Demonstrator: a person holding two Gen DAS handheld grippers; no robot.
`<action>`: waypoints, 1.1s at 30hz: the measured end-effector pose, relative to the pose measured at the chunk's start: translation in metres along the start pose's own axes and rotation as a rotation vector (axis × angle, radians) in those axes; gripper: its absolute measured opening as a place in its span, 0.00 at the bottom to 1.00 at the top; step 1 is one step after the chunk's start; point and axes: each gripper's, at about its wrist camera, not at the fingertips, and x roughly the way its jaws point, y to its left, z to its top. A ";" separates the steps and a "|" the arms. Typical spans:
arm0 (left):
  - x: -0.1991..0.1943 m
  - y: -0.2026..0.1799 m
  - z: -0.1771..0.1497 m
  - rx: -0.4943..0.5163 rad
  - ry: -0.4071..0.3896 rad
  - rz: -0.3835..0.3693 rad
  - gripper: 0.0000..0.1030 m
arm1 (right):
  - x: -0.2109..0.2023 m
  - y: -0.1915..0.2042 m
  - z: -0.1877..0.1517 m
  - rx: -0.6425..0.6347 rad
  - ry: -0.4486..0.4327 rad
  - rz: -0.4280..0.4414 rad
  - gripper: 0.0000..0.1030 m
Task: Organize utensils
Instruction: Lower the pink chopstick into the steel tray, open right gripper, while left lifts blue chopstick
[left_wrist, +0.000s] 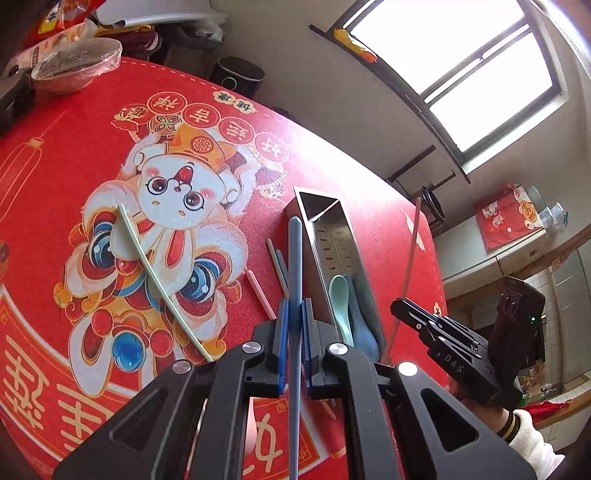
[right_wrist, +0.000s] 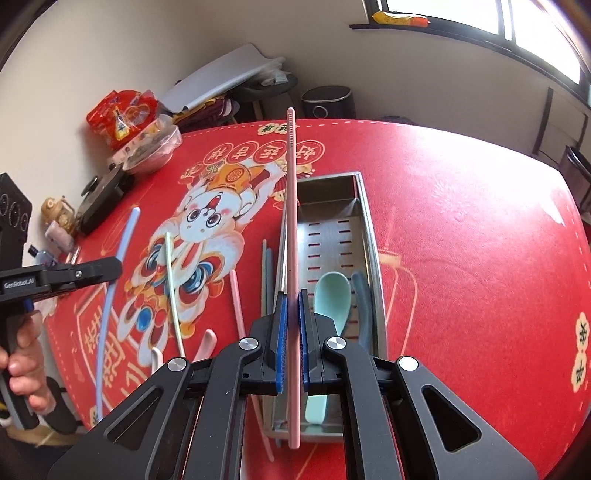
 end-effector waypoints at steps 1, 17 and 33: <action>-0.001 0.001 0.002 -0.004 -0.007 0.003 0.06 | 0.007 0.000 0.003 -0.006 0.009 0.000 0.06; -0.015 0.017 0.000 -0.074 -0.051 0.061 0.06 | 0.071 -0.024 -0.005 0.082 0.146 0.031 0.06; -0.024 -0.001 -0.006 -0.058 -0.073 0.079 0.06 | 0.056 -0.021 -0.013 0.115 0.142 0.049 0.08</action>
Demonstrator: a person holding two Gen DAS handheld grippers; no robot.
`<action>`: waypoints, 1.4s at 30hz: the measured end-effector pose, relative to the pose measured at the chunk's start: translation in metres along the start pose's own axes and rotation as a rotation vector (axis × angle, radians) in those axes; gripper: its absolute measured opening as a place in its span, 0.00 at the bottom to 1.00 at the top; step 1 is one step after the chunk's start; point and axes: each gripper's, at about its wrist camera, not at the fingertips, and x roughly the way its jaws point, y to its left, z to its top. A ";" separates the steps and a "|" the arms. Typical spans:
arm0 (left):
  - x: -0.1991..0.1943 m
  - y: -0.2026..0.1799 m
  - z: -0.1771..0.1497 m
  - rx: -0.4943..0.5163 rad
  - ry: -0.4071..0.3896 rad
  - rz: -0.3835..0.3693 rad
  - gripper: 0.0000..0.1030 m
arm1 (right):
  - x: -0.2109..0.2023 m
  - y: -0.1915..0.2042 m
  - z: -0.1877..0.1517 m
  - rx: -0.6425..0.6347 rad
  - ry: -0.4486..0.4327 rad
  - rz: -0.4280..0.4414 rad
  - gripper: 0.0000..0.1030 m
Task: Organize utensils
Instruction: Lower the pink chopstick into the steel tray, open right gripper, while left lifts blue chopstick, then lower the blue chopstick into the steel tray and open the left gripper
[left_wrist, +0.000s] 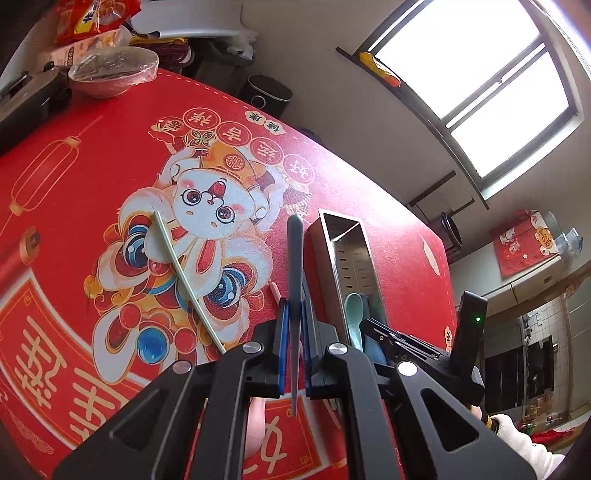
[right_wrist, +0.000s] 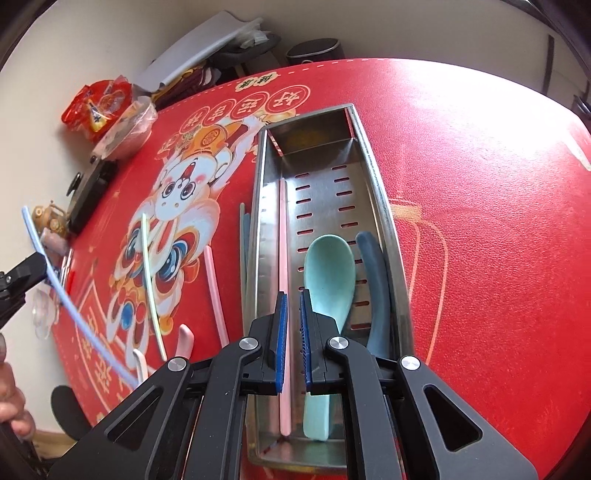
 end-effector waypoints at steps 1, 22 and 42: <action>0.002 -0.003 -0.001 0.004 0.001 -0.003 0.06 | -0.005 0.000 -0.001 -0.003 -0.008 -0.004 0.08; 0.033 -0.059 -0.021 0.153 0.061 -0.082 0.06 | -0.074 -0.037 -0.035 0.042 -0.091 0.001 0.53; -0.005 -0.104 -0.001 0.281 0.048 -0.144 0.06 | -0.095 -0.066 -0.053 0.184 -0.173 -0.012 0.84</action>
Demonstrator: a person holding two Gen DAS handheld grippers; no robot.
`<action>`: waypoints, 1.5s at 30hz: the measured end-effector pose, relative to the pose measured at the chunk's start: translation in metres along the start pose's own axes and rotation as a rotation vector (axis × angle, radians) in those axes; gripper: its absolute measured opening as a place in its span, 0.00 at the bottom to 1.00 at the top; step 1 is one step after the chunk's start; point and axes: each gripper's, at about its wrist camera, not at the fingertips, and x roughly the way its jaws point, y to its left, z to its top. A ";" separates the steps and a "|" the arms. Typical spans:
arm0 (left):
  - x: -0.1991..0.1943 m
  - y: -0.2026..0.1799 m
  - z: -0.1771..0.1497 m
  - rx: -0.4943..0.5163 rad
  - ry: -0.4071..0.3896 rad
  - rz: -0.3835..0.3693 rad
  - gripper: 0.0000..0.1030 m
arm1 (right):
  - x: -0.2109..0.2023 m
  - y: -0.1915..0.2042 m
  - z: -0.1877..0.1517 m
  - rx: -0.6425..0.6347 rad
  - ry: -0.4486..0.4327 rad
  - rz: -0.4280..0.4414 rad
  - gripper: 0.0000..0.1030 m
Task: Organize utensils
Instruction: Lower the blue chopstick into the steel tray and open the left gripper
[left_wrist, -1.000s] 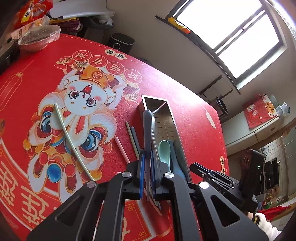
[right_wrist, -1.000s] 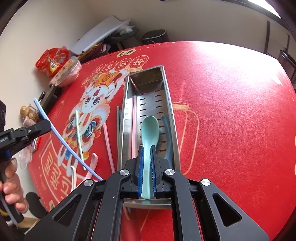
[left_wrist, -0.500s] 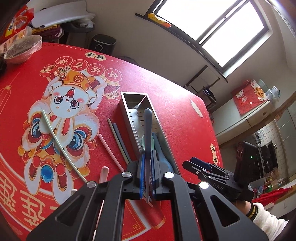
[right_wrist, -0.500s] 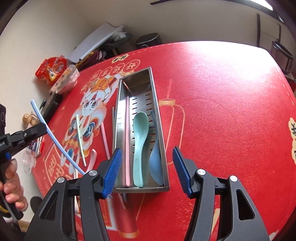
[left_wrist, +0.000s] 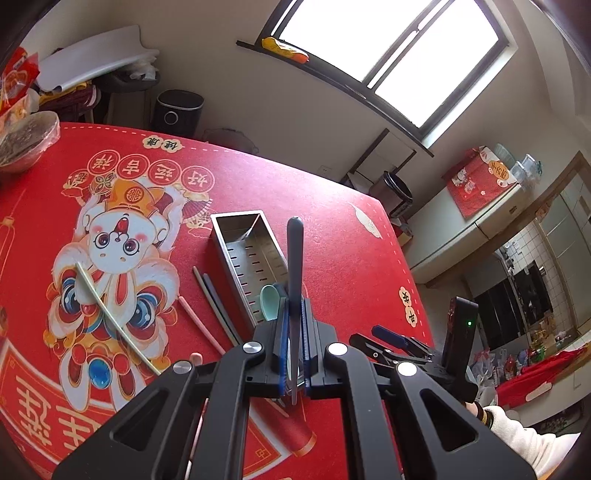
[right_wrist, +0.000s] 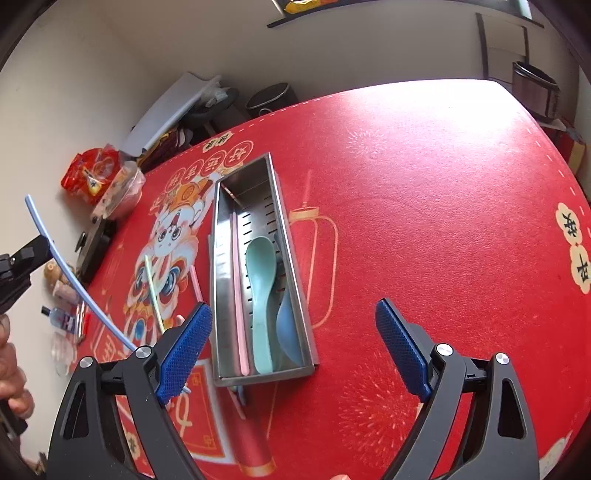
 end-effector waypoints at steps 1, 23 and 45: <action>0.004 -0.003 0.002 0.009 0.005 -0.003 0.06 | -0.002 -0.003 -0.001 0.004 -0.002 -0.007 0.85; 0.064 -0.013 0.018 0.068 0.088 0.029 0.06 | -0.025 -0.048 -0.013 0.106 -0.045 -0.055 0.85; 0.077 -0.006 0.021 0.046 0.079 0.048 0.06 | -0.021 -0.048 -0.013 0.105 -0.035 -0.060 0.85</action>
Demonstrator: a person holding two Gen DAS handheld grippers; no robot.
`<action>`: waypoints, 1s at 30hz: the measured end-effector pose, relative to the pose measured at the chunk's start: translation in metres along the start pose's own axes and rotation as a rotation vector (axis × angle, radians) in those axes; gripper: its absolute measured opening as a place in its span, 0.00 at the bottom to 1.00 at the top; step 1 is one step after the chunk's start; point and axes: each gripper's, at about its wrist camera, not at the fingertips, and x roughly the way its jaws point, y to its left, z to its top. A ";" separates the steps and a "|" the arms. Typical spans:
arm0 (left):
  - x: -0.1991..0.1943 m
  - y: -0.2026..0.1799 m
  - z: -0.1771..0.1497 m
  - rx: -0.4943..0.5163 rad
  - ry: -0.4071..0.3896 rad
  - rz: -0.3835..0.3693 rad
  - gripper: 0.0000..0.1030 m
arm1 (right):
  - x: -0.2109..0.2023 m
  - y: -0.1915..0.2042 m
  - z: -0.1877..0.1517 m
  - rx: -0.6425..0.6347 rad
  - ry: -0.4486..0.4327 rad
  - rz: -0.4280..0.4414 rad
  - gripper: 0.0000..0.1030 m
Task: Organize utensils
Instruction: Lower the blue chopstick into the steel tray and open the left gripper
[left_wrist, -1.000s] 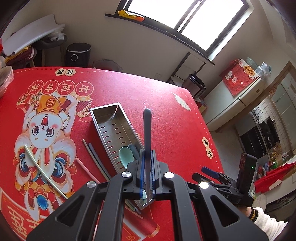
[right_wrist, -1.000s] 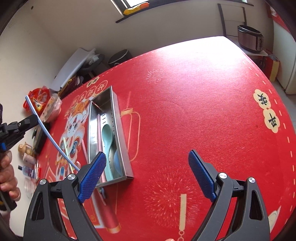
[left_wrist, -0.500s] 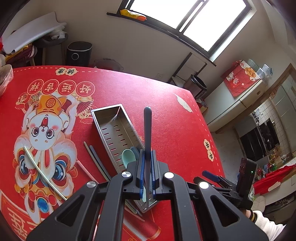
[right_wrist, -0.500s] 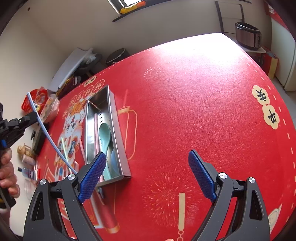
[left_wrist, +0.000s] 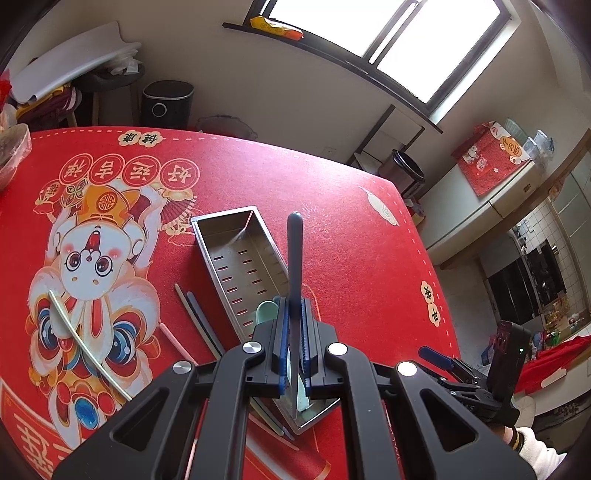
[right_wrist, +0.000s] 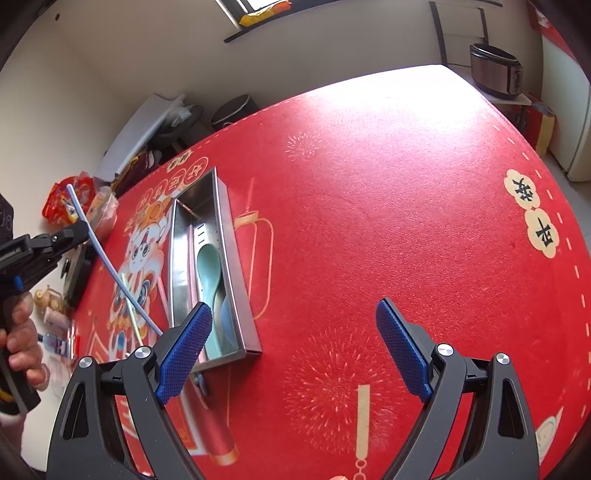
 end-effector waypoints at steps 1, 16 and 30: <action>0.004 0.001 -0.001 -0.006 0.008 0.003 0.06 | 0.000 0.000 0.000 0.000 0.001 -0.002 0.85; 0.064 0.020 0.004 -0.040 0.079 0.117 0.07 | -0.002 -0.003 0.000 0.010 0.001 -0.017 0.85; 0.094 0.036 0.008 -0.013 0.139 0.180 0.11 | -0.016 -0.003 -0.009 0.026 -0.013 -0.046 0.85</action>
